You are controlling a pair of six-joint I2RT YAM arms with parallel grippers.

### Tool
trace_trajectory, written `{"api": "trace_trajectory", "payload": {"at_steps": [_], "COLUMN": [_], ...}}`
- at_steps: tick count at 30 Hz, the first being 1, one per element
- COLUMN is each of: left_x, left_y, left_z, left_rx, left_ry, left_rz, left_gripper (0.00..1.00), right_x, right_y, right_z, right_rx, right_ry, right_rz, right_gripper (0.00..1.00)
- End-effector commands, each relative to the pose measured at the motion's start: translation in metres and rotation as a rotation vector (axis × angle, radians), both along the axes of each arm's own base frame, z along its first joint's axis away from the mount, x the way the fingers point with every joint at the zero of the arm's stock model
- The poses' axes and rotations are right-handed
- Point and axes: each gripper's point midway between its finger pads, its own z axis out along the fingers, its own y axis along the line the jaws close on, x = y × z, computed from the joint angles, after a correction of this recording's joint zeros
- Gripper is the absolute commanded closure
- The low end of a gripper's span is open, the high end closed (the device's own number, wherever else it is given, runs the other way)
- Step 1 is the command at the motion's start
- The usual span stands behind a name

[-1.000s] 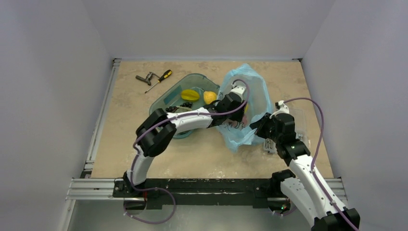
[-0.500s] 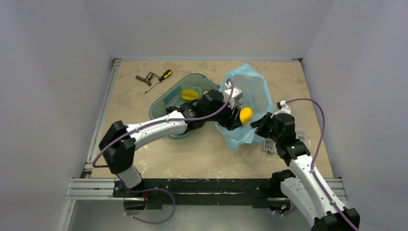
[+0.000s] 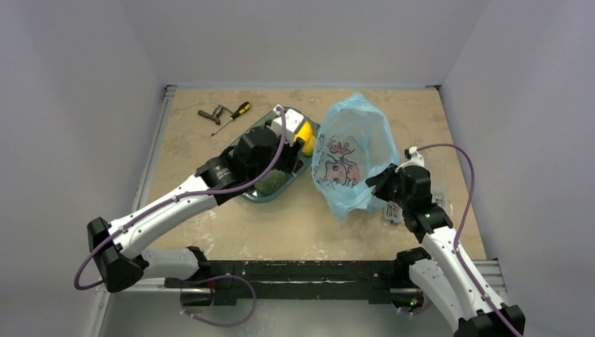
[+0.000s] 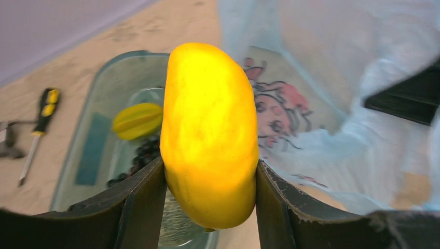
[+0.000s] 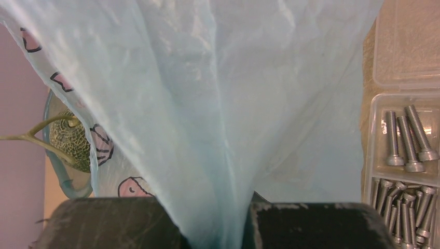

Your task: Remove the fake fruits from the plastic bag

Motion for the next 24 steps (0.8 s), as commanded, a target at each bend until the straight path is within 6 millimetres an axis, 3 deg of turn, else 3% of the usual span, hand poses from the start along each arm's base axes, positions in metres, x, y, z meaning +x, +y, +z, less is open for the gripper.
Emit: {"api": "trace_trajectory", "payload": {"at_steps": [1, 6, 12, 16, 21, 24], "left_x": [0.048, 0.083, 0.118, 0.13, 0.13, 0.132], "left_y": [0.077, 0.087, 0.069, 0.06, 0.066, 0.057], "left_z": [-0.001, -0.019, -0.058, -0.075, -0.105, -0.117], "left_rx": [0.096, 0.034, 0.068, 0.056, 0.075, 0.054], "left_ry": [-0.095, 0.025, 0.172, 0.231, 0.328, 0.356], "left_rz": [0.463, 0.638, 0.75, 0.835, 1.027, 1.018], "left_gripper": [1.0, 1.0, 1.0, 1.0, 1.0, 1.0], "right_x": [0.009, 0.009, 0.007, 0.007, 0.008, 0.008], "right_y": [-0.001, -0.004, -0.005, -0.006, -0.005, -0.005], "right_z": [0.016, 0.018, 0.02, 0.02, 0.019, 0.019], "right_rx": [0.013, -0.002, -0.005, -0.005, -0.006, -0.009], "right_ry": [-0.051, -0.05, -0.05, -0.049, -0.044, -0.043], "right_rz": [-0.021, -0.026, -0.032, -0.033, -0.031, -0.031], "right_gripper": [1.0, 1.0, 1.0, 1.0, 1.0, 1.0]}}
